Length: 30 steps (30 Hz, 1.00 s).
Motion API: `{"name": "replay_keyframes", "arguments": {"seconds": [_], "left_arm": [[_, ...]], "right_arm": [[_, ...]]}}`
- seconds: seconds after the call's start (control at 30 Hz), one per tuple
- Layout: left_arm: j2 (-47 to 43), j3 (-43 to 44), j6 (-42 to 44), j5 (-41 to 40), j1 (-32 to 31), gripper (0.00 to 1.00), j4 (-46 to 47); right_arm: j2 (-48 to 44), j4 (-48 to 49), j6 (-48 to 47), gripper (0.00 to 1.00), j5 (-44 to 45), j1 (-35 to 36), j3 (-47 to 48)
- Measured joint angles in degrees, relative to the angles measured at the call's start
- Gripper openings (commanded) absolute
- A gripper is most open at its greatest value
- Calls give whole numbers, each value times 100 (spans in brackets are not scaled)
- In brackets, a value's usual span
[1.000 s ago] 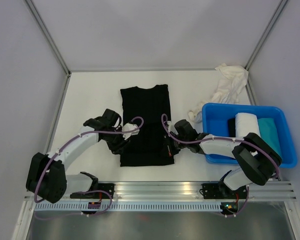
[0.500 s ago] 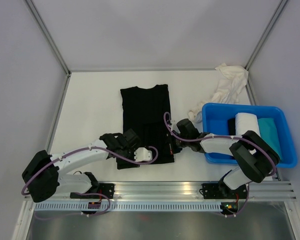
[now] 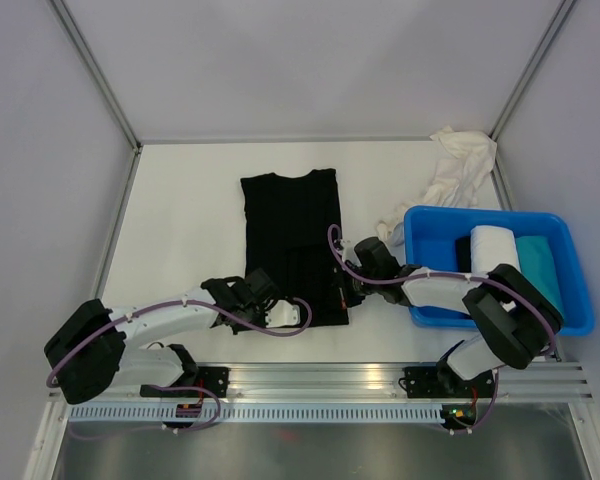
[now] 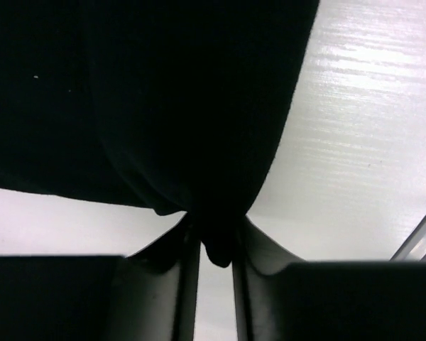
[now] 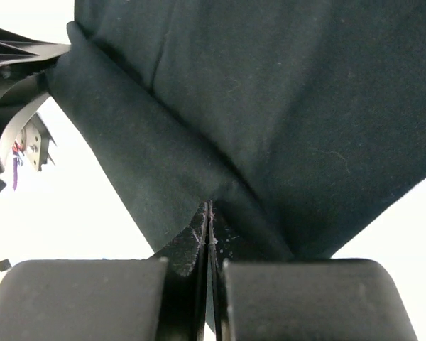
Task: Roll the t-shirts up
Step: Roll the tshirt
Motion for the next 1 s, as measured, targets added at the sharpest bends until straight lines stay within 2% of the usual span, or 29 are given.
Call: {"name": "replay_keyframes", "arguments": {"seconds": [0.1, 0.13, 0.23, 0.53, 0.63, 0.73, 1.0], "left_arm": [[-13, -2, -9, 0, 0, 3, 31], [-20, -2, -9, 2, 0, 2, 28], [-52, -2, -4, 55, 7, 2, -7], [-94, 205, 457, 1204, 599, 2, -680], [-83, 315, 699, 1558, 769, 2, -935], [-46, 365, 907, 1816, 957, 2, -1134], [81, 507, 1335, 2284, 1565, 2, -1506]], "right_arm": [[-297, -168, -192, 25, 15, 0, 4], [-455, -243, -282, 34, 31, 0, 7], [-1021, -511, -680, 41, 127, 0, 50], [-2354, -1239, -2728, 50, 192, 68, 339], [-2660, -1517, -3766, 55, 343, 413, 308], [-2857, -1753, -4557, 56, 632, 903, 151], [-2317, -1856, -5475, 59, 1836, 2249, -232]]}}
